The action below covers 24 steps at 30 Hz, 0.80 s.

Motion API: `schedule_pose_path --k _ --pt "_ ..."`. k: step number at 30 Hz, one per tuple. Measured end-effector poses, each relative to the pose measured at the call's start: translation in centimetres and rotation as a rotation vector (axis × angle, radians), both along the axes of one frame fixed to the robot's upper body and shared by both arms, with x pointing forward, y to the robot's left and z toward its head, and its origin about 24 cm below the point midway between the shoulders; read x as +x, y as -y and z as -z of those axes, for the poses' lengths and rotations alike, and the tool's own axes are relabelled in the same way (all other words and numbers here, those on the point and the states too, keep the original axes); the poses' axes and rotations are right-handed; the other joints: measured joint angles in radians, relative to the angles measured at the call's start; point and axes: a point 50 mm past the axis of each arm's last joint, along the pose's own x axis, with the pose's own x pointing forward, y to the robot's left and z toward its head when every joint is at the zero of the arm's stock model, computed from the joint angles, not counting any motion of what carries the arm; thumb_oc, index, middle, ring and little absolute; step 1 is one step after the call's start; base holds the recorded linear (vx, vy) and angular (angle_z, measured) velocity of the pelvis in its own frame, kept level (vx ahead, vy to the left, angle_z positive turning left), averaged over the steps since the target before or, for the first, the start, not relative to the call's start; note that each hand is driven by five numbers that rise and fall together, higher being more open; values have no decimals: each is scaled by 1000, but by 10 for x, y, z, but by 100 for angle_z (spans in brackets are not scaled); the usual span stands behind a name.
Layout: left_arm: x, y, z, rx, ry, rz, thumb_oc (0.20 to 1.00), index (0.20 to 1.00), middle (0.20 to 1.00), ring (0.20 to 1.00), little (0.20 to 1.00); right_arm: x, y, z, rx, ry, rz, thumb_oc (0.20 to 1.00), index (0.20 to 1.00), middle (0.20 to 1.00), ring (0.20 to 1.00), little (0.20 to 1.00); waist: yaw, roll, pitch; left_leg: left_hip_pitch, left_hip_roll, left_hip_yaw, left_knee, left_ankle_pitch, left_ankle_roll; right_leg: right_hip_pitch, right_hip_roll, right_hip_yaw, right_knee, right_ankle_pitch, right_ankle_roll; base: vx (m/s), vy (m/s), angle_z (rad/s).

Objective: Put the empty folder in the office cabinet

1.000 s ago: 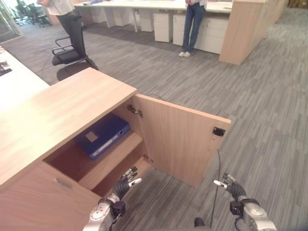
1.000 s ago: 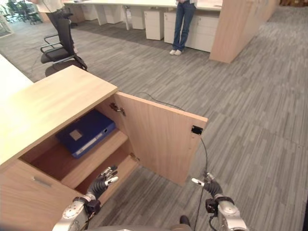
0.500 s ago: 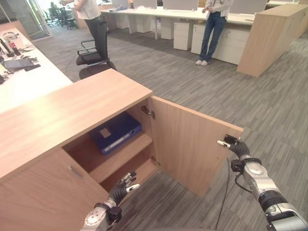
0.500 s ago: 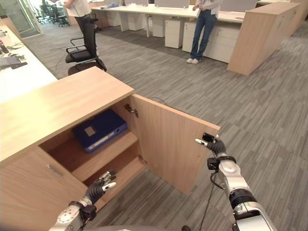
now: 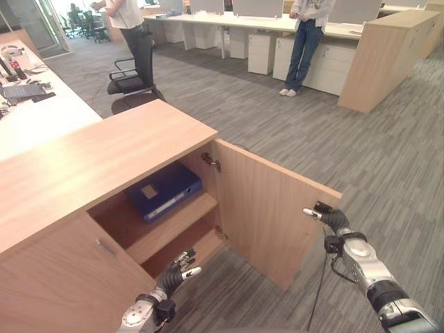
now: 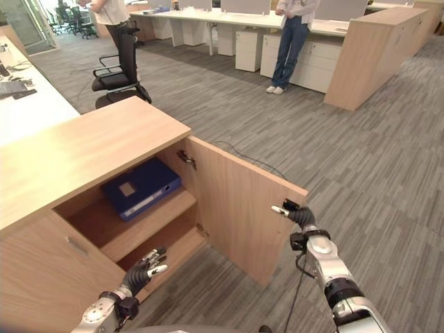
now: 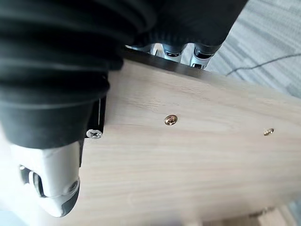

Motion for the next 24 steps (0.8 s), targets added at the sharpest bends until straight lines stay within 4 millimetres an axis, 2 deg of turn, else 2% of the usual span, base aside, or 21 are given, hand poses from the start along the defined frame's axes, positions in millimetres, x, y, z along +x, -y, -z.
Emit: schedule_pose_path --k 1,2,9,12,13,14,15,16,17,18,19,20,21,22,23,24 --pt "1 0 0 -5 1 -19 1000 1000 1000 1000 1000 -8 -3 1 17 5 -11 1000 1000 1000 1000 1000 0 1 -2 -2 1 -7 1 6 -6 2 1 -5 0 -1 -2 -14 -27 22" --pt "1 1 2 -15 -1 -56 1000 1000 1000 1000 1000 -26 -8 6 38 -12 -52 1000 1000 1000 1000 1000 -2 0 -2 -2 2 -21 2 8 -9 12 1 -19 0 -6 -8 -28 -48 26" --pt "-7 -4 11 -7 -45 -112 1000 1000 1000 1000 1000 -58 -39 30 97 -124 -231 1000 1000 1000 1000 1000 -3 0 -9 -40 6 -78 0 17 -1 13 2 -73 0 -13 -14 -25 -33 24" --pt "-14 -6 16 -7 -75 -148 1000 1000 1000 1000 1000 -62 -54 34 110 -141 -302 1000 1000 1000 1000 1000 7 10 -6 -77 8 -112 17 39 7 1 8 -92 4 -9 -8 -236 -18 30" --pt "-3 -4 12 -18 -43 -169 1000 1000 1000 1000 1000 -62 -51 32 104 -130 -302 1000 1000 1000 1000 1000 8 6 -7 -146 9 -143 58 39 -2 -27 11 -100 3 -9 -9 -145 26 81" --pt "1 -2 13 -28 -43 -186 1000 1000 1000 1000 1000 -58 -52 26 103 -101 -316 1000 1000 1000 1000 1000 17 8 15 -201 6 -175 84 76 -19 -42 22 -131 8 3 -15 -229 81 111" --pt "7 2 12 -42 -30 -192 1000 1000 1000 1000 1000 -56 -50 24 101 -92 -306 1000 1000 1000 1000 1000 15 12 24 -282 -1 -177 158 91 -40 -64 25 -133 24 -7 -22 -105 70 141" --pt "17 7 8 -52 -6 -180 1000 1000 1000 1000 1000 -55 -48 22 95 -79 -295 1000 1000 1000 1000 1000 10 0 43 -331 -17 -138 189 133 -34 -51 18 -175 14 -1 -36 -65 151 174" --pt "24 3 7 -26 -9 -171 1000 1000 1000 1000 1000 -43 -55 18 114 -55 -258 1000 1000 1000 1000 1000 12 -66 95 -349 58 265 227 34 41 -56 -38 -271 0 35 -103 21 97 140" --pt "27 -3 4 -12 7 -171 1000 1000 1000 1000 1000 -36 -63 14 139 -42 -265 1000 1000 1000 1000 1000 20 -102 108 -380 65 333 387 -5 58 -57 -83 -293 1 33 -97 64 145 96" --pt "26 -3 4 -14 7 -169 1000 1000 1000 1000 1000 -35 -66 11 151 -34 -272 1000 1000 1000 1000 1000 10 -122 115 -386 67 354 535 -68 76 -47 -117 -327 1 25 -70 49 137 42" --pt "21 -1 6 -21 -5 -170 1000 1000 1000 1000 1000 -38 -65 11 147 -41 -277 1000 1000 1000 1000 1000 -5 -105 106 -365 63 344 578 -91 49 -27 -122 -352 0 -2 -38 78 181 55" --pt "13 5 11 -42 -28 -164 1000 1000 1000 1000 1000 -42 -60 14 135 -59 -274 1000 1000 1000 1000 1000 -10 -42 82 -316 71 330 532 -131 69 -6 -103 -358 11 -37 28 77 164 76" --pt "12 14 12 -68 -26 -149 1000 1000 1000 1000 1000 -45 -48 13 106 -60 -248 1000 1000 1000 1000 1000 -6 48 46 -300 80 267 397 -129 57 -47 -62 -358 113 -80 37 56 127 112" --pt "19 9 7 -49 -3 -139 1000 1000 1000 1000 1000 -45 -50 17 133 -67 -209 1000 1000 1000 1000 1000 11 4 39 -308 27 261 348 -113 43 -113 -122 -318 335 -162 34 40 154 163" --pt "23 -2 0 -13 28 -129 1000 1000 1000 1000 1000 -44 -54 18 164 -61 -191 1000 1000 1000 1000 1000 20 -53 32 -306 -28 254 277 -104 13 -107 -147 -326 393 -222 -6 17 108 187"
